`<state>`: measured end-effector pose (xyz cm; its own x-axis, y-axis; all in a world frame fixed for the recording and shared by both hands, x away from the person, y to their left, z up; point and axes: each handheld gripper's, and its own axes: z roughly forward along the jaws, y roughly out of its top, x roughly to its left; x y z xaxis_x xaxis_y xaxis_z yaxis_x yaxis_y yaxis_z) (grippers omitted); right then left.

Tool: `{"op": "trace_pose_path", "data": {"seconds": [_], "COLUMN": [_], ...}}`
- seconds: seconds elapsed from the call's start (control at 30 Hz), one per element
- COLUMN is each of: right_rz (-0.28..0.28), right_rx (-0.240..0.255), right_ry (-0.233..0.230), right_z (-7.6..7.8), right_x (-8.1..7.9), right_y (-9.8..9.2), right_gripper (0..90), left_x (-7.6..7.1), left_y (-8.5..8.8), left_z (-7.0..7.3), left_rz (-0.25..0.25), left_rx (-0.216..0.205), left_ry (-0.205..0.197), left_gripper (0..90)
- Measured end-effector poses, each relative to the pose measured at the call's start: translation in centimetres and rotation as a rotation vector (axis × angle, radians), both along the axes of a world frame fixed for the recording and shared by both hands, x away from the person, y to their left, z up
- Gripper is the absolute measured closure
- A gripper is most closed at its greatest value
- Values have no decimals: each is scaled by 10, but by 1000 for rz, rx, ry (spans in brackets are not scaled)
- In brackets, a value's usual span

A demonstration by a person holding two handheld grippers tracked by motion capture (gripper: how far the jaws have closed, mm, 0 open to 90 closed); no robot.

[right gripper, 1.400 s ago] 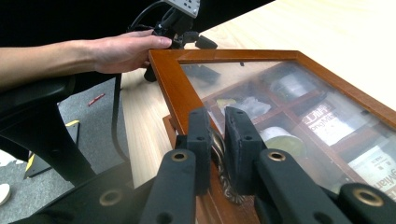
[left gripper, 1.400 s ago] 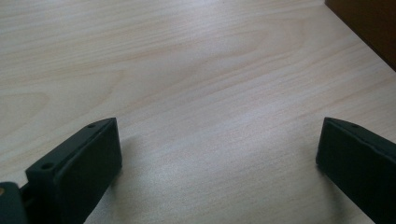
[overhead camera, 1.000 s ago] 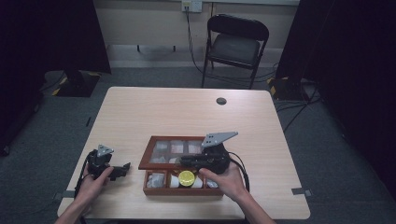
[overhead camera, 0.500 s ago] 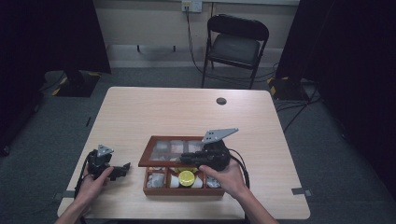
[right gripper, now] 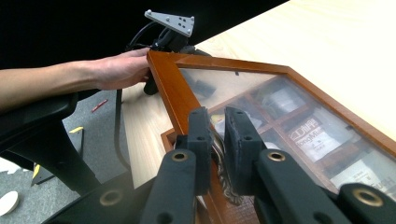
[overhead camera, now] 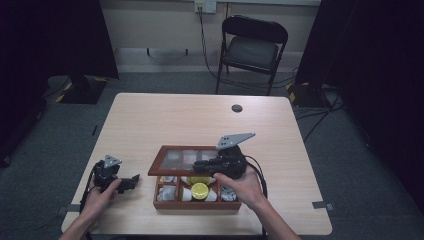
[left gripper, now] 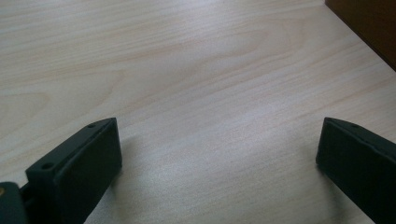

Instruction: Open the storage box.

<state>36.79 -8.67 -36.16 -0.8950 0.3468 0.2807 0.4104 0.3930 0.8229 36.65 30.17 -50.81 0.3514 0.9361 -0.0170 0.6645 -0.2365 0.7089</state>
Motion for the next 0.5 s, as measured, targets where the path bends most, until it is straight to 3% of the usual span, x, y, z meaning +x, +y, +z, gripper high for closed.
{"op": "trace_pose_path", "data": {"seconds": [0.5], "right_rz": [-1], "right_rx": [-7], "right_ry": [18], "right_z": [11], "right_x": [10], "right_y": [1], "right_gripper": [812], "left_x": [0], "left_y": [0], "left_z": [0], "left_rz": [0], "left_rx": [0], "left_ry": [0], "left_gripper": [0]}}
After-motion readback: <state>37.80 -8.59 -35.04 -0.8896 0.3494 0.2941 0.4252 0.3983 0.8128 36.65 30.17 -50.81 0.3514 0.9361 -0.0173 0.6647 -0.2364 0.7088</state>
